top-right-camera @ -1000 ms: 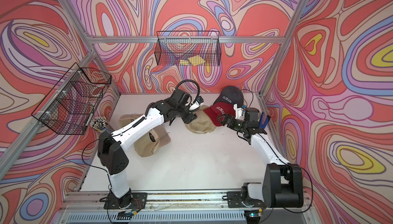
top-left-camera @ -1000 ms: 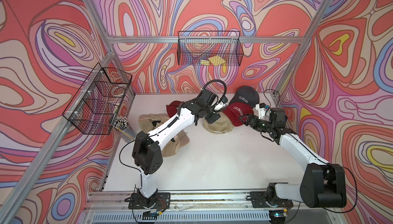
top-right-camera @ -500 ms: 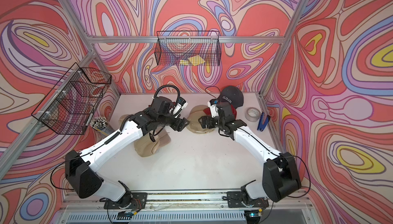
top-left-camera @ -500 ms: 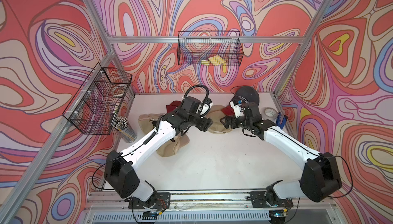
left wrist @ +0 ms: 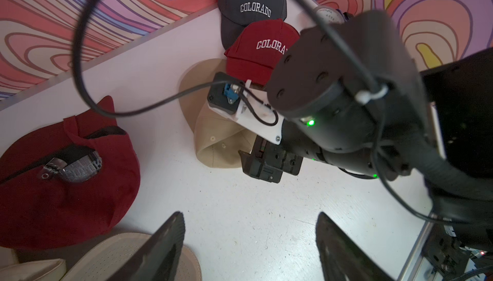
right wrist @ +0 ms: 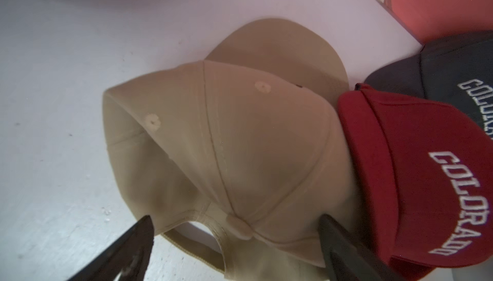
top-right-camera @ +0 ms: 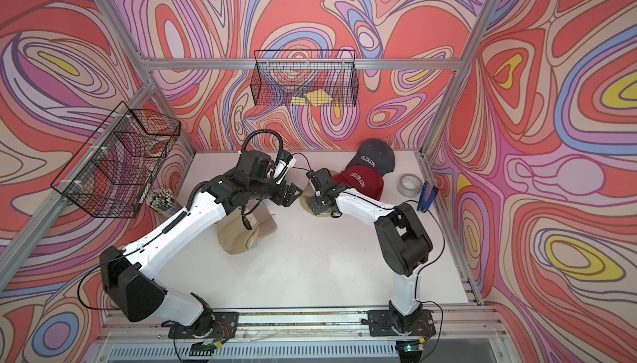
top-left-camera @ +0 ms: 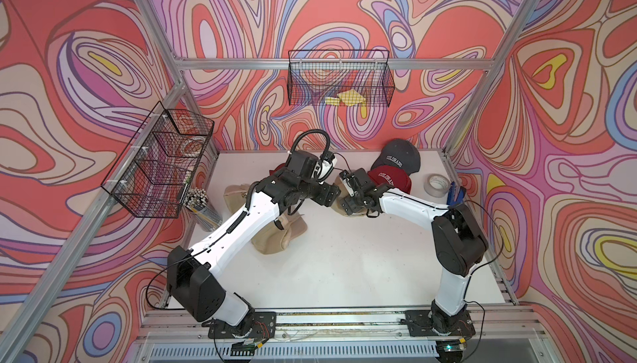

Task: Open the adjustable buckle of the baseball cap
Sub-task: Pick up the baseball cap from the center of the board.

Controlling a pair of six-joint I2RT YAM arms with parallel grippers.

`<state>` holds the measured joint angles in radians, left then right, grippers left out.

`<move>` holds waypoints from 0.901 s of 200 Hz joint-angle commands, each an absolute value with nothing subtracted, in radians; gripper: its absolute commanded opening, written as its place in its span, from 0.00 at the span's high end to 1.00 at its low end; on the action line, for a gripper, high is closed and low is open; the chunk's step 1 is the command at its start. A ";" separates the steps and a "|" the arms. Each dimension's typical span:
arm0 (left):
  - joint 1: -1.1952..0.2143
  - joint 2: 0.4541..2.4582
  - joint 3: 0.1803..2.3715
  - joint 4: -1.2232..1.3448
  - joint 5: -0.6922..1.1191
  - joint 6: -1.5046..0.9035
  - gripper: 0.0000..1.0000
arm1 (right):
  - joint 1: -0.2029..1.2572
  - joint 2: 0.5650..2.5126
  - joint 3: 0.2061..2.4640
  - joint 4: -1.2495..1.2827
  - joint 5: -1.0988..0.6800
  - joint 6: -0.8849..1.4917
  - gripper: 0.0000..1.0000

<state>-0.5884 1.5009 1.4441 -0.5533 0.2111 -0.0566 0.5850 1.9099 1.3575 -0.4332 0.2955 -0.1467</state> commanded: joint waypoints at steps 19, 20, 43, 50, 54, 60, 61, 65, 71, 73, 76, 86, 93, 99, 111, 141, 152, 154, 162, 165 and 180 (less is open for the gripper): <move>-0.552 1.461 1.386 -0.539 0.236 -0.066 0.22 | 0.600 1.964 1.379 -0.327 0.520 -0.202 0.08; -0.551 1.460 1.384 -0.539 0.237 -0.067 0.22 | 0.601 1.965 1.379 -0.325 0.523 -0.203 0.09; -0.546 1.456 1.376 -0.539 0.231 -0.059 0.22 | 0.602 1.977 1.368 -0.265 0.571 -0.219 0.21; -0.546 1.457 1.377 -0.543 0.222 -0.056 0.22 | 0.602 1.967 1.356 -0.240 0.569 -0.225 0.25; -0.546 1.457 1.378 -0.544 0.219 -0.054 0.22 | 0.602 1.960 1.346 -0.231 0.563 -0.228 0.28; -0.545 1.457 1.380 -0.546 0.215 -0.055 0.22 | 0.601 1.946 1.336 -0.207 0.554 -0.228 0.32; -0.545 1.458 1.380 -0.547 0.215 -0.056 0.22 | 0.601 1.944 1.331 -0.207 0.552 -0.229 0.32; -0.543 1.459 1.381 -0.547 0.214 -0.055 0.22 | 0.601 1.933 1.325 -0.191 0.543 -0.231 0.35; -0.539 1.459 1.382 -0.546 0.217 -0.059 0.22 | 0.602 1.918 1.315 -0.176 0.524 -0.229 0.40; -0.538 1.459 1.383 -0.547 0.217 -0.059 0.22 | 0.602 1.913 1.310 -0.175 0.517 -0.229 0.41; -0.537 1.459 1.384 -0.548 0.218 -0.062 0.22 | 0.602 1.906 1.307 -0.166 0.507 -0.228 0.44; -0.531 1.456 1.383 -0.546 0.223 -0.067 0.22 | 0.601 1.884 1.295 -0.148 0.472 -0.226 0.52; -0.528 1.453 1.381 -0.544 0.226 -0.066 0.22 | 0.602 1.871 1.290 -0.140 0.448 -0.225 0.58; -0.526 1.450 1.378 -0.545 0.226 -0.065 0.22 | 0.602 1.863 1.289 -0.136 0.430 -0.225 0.63; -0.525 1.444 1.375 -0.548 0.225 -0.060 0.22 | 0.602 1.851 1.293 -0.138 0.391 -0.223 0.71; -0.519 1.433 1.371 -0.555 0.218 -0.043 0.21 | 0.601 1.803 1.292 -0.139 0.351 -0.205 1.00; -0.513 1.433 1.373 -0.556 0.222 -0.040 0.21 | 0.602 1.778 1.296 -0.161 0.318 -0.193 1.00; -0.511 1.433 1.373 -0.556 0.223 -0.040 0.21 | 0.602 1.777 1.297 -0.165 0.313 -0.188 1.00; -0.502 1.434 1.375 -0.559 0.235 -0.037 0.21 | 0.601 1.731 1.302 -0.181 0.283 -0.177 1.00; -0.499 1.435 1.375 -0.559 0.241 -0.034 0.21 | 0.601 1.721 1.304 -0.187 0.270 -0.172 1.00; -0.483 1.440 1.379 -0.555 0.275 0.004 0.20 | 0.601 1.679 1.327 -0.232 0.205 -0.145 1.00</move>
<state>-0.5098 1.4563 1.3800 -0.5495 0.2302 -0.0433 0.5972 1.7733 1.2972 -0.2016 0.3161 -0.1982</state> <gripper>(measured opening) 0.792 0.071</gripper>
